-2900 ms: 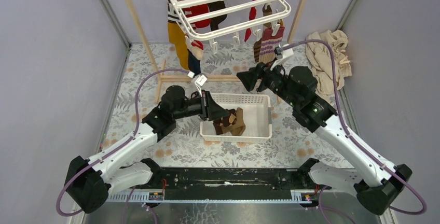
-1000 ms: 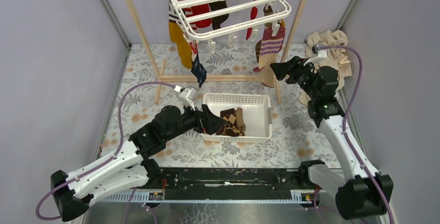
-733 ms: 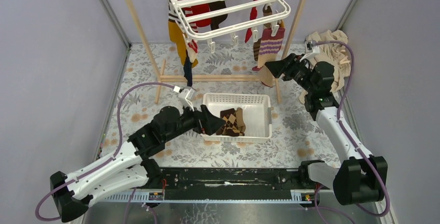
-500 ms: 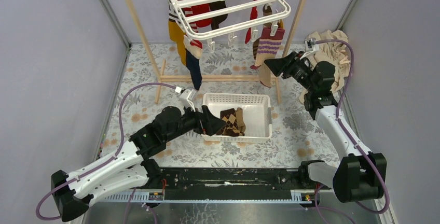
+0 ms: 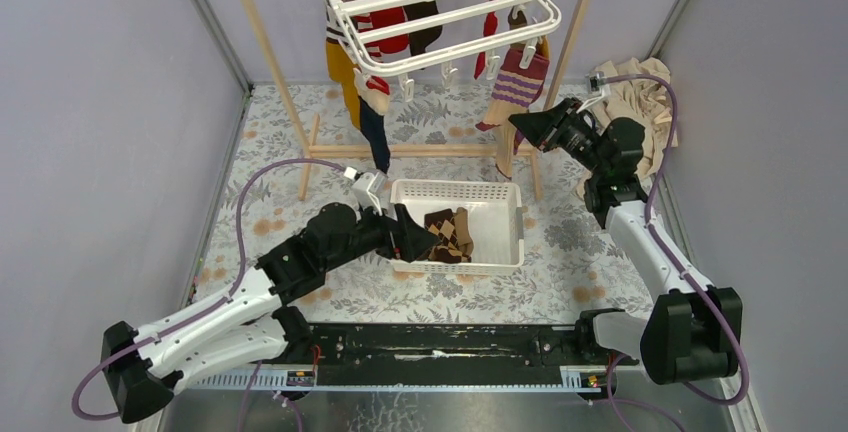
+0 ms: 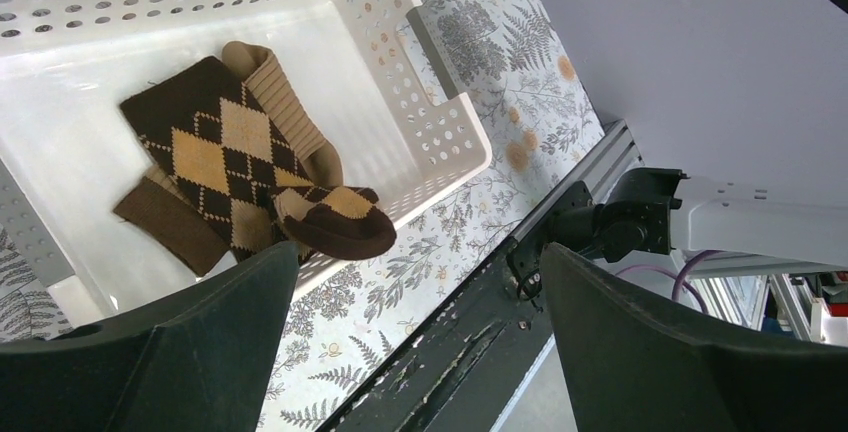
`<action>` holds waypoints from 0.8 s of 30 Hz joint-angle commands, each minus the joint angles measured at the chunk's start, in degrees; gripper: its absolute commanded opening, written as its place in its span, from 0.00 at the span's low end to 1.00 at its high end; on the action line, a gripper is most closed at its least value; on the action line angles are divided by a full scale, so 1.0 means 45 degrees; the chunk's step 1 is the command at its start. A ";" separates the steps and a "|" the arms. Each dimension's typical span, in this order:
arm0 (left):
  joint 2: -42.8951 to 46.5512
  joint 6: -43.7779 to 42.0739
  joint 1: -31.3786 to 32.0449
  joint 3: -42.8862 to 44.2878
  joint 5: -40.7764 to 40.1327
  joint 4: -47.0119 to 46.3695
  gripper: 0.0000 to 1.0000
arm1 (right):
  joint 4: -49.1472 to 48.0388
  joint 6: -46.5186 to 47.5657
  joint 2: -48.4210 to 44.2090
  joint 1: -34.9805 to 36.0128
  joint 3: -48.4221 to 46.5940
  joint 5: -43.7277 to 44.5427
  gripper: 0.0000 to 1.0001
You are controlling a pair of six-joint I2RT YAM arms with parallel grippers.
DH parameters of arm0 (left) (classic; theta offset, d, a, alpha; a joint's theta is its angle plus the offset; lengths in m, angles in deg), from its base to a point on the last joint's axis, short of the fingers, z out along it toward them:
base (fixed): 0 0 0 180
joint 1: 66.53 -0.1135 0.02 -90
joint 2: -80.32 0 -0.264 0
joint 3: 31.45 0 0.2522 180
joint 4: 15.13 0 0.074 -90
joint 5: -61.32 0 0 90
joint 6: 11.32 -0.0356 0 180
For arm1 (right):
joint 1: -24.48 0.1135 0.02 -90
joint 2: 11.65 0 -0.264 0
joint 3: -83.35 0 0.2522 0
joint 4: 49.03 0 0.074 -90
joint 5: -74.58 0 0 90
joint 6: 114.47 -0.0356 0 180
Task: Remove the socks clipped to the hanger
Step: Remove the sock from the hanger.
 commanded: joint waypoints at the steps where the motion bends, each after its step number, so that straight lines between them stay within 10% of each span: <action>1: -0.0378 -0.0301 0.0095 0.0447 -0.0184 -0.0890 0.99 | -0.0597 -0.0280 -0.0669 -0.0027 0.0021 -0.0406 0.19; 24: -0.0769 -0.1179 0.0117 0.1136 -0.2745 -0.3176 0.99 | 0.3305 0.0498 -0.1497 0.3740 -0.1604 0.1448 0.16</action>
